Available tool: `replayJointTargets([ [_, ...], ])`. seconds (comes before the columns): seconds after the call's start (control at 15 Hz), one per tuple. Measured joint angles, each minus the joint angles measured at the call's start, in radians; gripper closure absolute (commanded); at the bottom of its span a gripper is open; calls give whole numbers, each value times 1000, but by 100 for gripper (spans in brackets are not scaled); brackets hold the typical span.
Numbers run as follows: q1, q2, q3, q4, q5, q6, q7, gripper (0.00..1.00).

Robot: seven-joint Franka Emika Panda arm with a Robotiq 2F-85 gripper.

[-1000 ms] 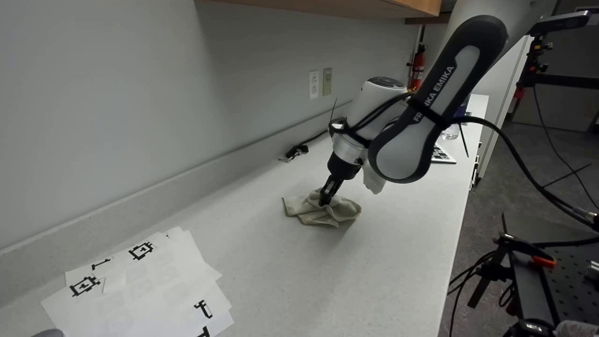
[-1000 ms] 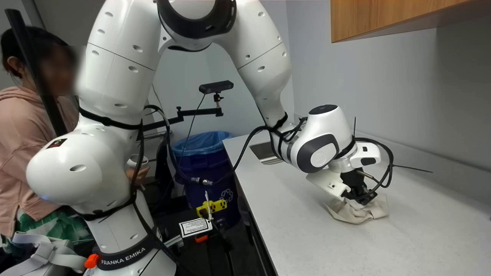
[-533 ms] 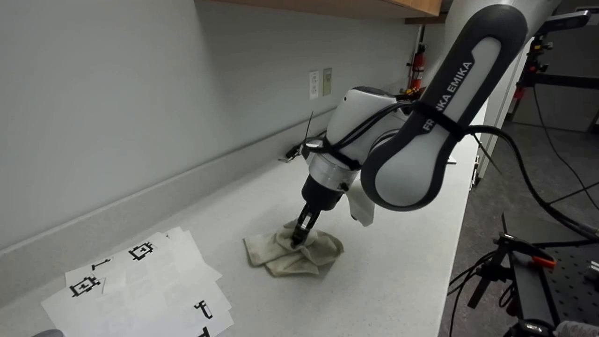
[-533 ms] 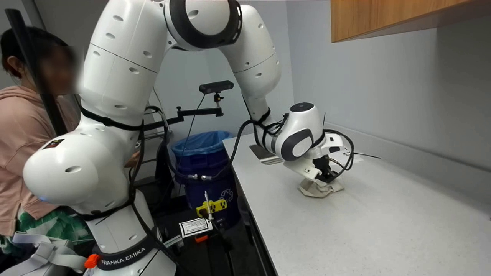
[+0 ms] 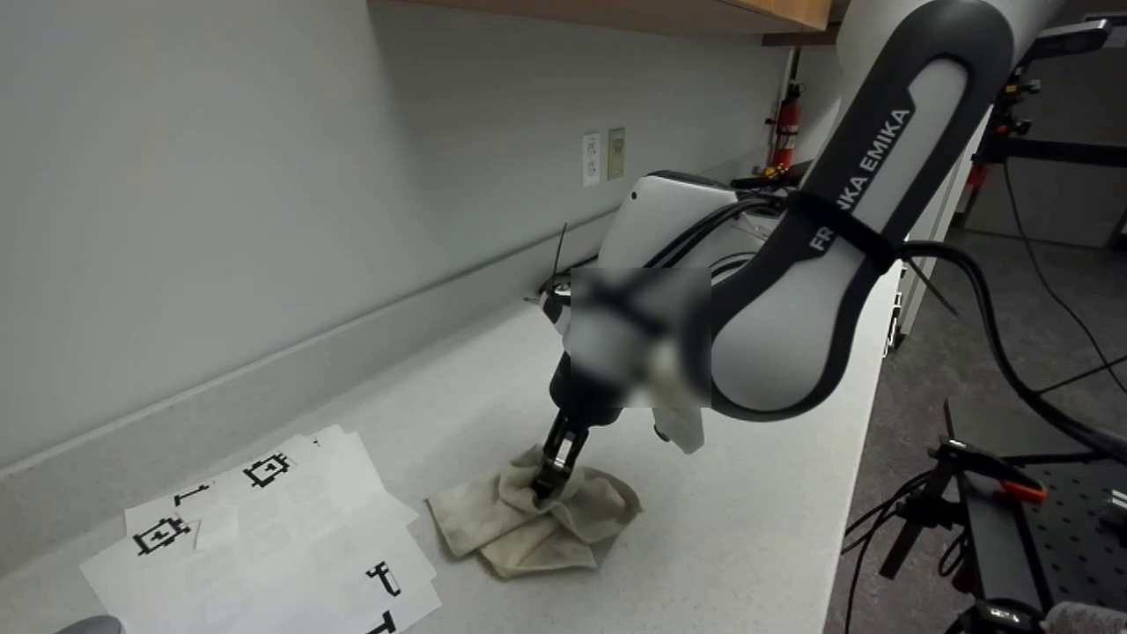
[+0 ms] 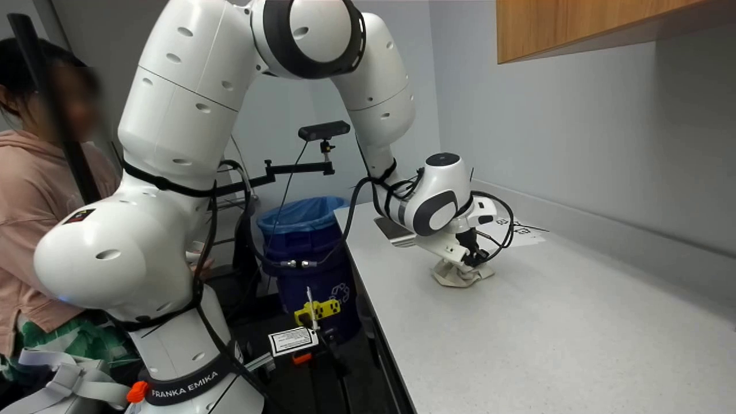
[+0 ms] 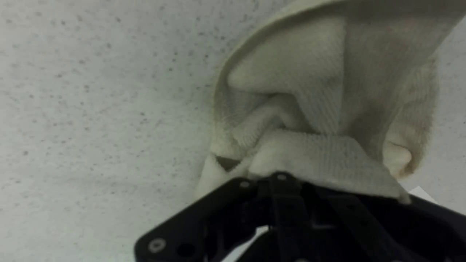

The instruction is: Use the cloth to wipe the countertop

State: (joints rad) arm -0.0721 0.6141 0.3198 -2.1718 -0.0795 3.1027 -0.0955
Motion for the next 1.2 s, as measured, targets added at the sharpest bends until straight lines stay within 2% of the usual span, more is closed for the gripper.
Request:
replayJointTargets([
  [0.2,1,-19,-80,-6,0,1,1,99],
  [0.6,-3,-69,-320,-54,0,16,7,99],
  [0.8,-3,-85,-411,-88,0,37,25,99],
  [1.0,-3,-91,-448,-105,0,43,49,99],
  [1.2,2,-89,-434,-107,0,43,63,99],
])
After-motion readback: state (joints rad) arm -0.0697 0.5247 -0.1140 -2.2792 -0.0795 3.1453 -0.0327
